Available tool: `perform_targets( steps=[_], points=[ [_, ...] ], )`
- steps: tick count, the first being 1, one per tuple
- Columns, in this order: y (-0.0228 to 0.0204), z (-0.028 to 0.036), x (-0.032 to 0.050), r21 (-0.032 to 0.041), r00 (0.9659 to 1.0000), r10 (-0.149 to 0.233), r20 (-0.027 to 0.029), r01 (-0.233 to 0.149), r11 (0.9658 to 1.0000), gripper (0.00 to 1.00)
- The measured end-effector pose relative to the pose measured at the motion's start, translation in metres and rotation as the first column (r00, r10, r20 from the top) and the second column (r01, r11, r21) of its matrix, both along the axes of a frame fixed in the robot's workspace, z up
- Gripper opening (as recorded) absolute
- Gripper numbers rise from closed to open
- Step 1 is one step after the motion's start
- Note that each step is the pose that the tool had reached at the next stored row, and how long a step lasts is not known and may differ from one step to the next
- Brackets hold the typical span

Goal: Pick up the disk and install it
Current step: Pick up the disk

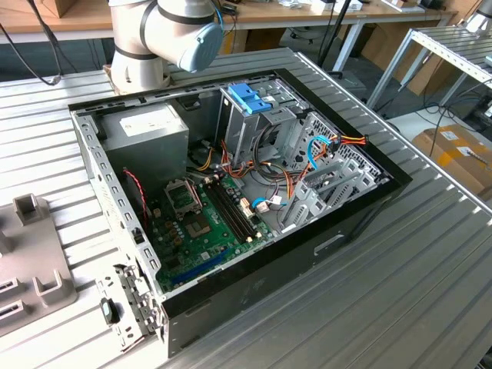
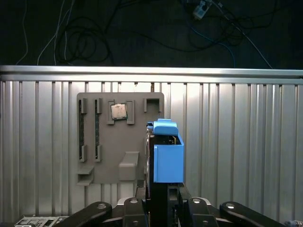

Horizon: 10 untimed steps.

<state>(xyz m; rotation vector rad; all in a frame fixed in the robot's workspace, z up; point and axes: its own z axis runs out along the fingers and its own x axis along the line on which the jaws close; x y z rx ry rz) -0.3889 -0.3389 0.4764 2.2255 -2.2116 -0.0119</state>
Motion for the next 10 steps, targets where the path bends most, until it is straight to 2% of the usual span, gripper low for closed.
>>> perform_targets(
  steps=[10],
  points=[
    [0.0000, 0.0000, 0.0124, 0.0000, 1.0000, 0.000, -0.0001, 0.000, 1.0000, 0.35]
  ],
)
